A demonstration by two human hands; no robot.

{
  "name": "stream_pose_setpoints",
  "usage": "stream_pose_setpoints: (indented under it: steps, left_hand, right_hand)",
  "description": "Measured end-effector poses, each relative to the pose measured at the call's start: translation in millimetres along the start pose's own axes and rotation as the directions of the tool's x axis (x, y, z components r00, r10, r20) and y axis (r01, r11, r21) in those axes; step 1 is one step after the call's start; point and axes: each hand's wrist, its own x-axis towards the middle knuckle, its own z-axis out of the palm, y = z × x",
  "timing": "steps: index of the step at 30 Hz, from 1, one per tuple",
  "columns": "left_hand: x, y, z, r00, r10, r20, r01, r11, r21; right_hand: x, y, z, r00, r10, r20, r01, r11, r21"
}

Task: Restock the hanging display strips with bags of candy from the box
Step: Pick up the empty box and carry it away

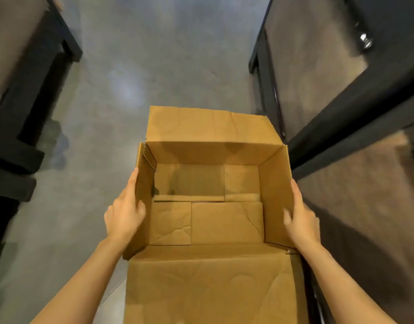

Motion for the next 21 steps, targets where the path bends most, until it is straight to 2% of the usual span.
stream_pose_setpoints:
  steps: [10, 21]
  left_hand:
    - [22.5, -45.1, 149.4, 0.999, 0.028, 0.035, -0.027, 0.999, -0.045]
    - [27.2, -55.5, 217.7, 0.998, 0.059, -0.002, -0.059, 0.997, -0.038]
  right_hand:
    - [39.8, 79.6, 130.0, 0.999, 0.026, -0.024, -0.028, 0.997, -0.077]
    - [51.4, 118.7, 193.4, 0.993, 0.103, -0.058, -0.109, 0.989, -0.105]
